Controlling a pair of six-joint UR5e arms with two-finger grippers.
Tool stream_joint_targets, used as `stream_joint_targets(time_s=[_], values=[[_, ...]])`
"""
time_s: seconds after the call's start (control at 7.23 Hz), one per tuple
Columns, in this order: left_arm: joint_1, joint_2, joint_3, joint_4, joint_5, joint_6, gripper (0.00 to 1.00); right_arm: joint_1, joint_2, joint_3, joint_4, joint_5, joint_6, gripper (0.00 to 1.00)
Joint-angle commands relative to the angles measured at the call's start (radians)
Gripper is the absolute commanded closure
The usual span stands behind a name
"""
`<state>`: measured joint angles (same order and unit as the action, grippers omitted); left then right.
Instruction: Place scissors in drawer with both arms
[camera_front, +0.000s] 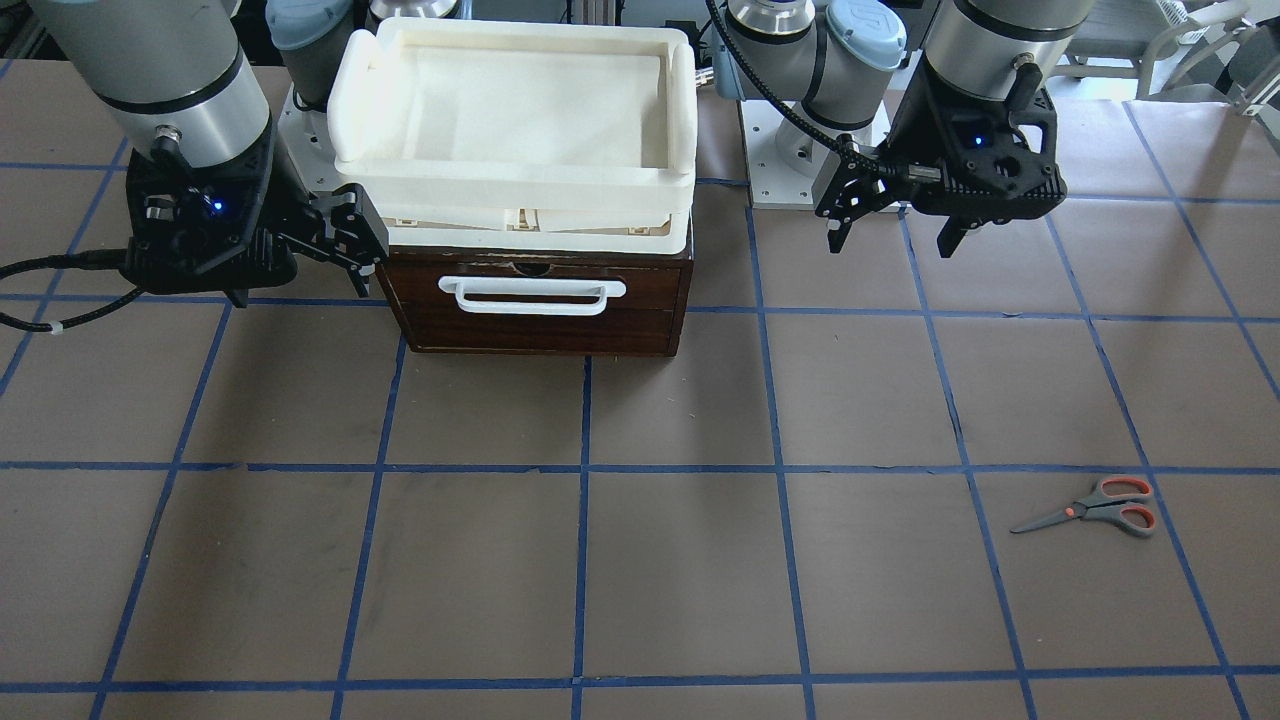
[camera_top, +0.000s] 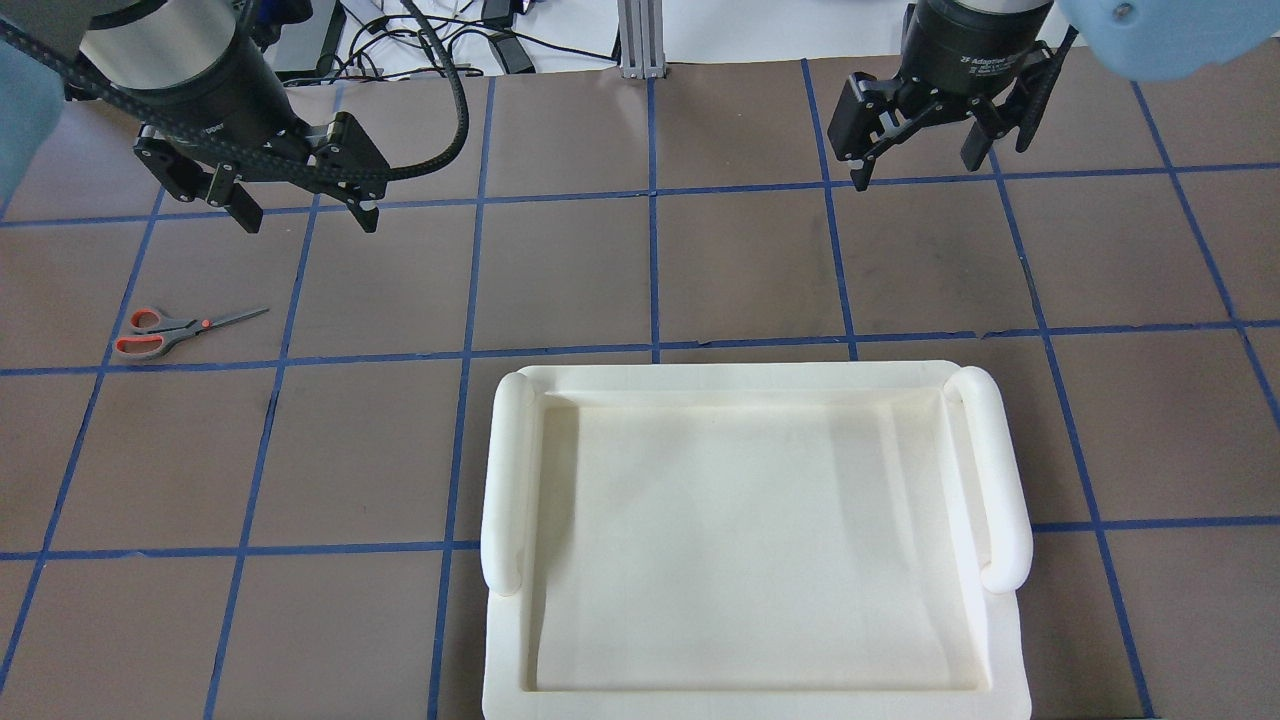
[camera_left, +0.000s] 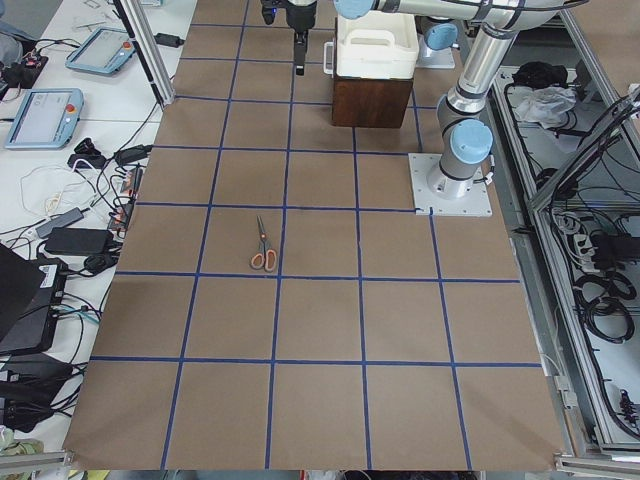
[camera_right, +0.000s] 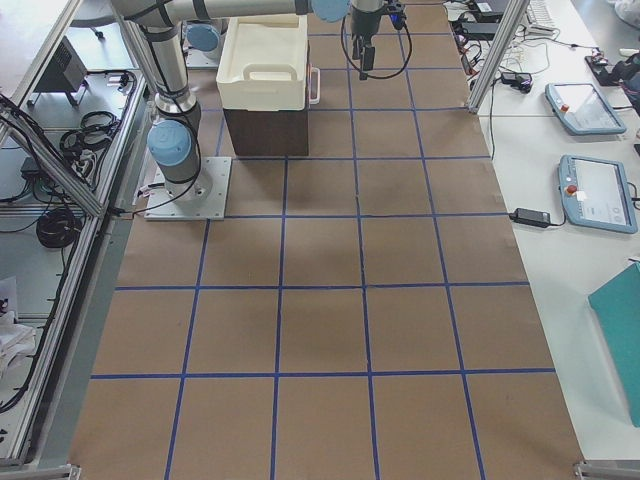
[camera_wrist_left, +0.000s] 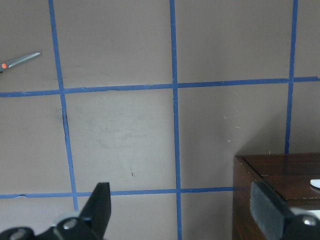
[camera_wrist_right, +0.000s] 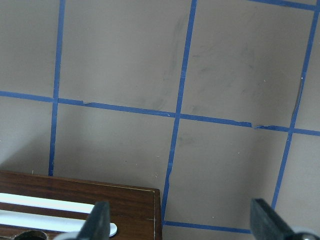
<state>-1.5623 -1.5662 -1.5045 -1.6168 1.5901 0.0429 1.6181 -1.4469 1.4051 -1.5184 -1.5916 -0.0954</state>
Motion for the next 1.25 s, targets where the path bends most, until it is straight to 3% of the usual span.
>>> stream_joint_targets(time_s=[0.0,0.28,0.55,0.83,1.11], values=[[0.002,0.003,0.0,-0.003,0.002,0.0,0.0,0.0,-0.001,0.002,0.006,-0.008,0.0,0.0],[0.002,0.002,-0.006,-0.027,0.016,0.043,0.0,0.003,-0.003,0.005,0.001,-0.007,0.019,0.0],[0.063,0.011,-0.054,-0.021,0.014,0.295,0.0,0.008,-0.033,0.018,-0.016,-0.016,0.032,0.0],[0.198,-0.009,-0.071,-0.014,0.014,0.555,0.0,0.003,-0.027,0.02,-0.02,-0.014,0.071,0.0],[0.336,-0.05,-0.086,0.011,0.013,0.871,0.0,0.006,-0.012,0.022,-0.026,-0.001,0.53,0.0]])
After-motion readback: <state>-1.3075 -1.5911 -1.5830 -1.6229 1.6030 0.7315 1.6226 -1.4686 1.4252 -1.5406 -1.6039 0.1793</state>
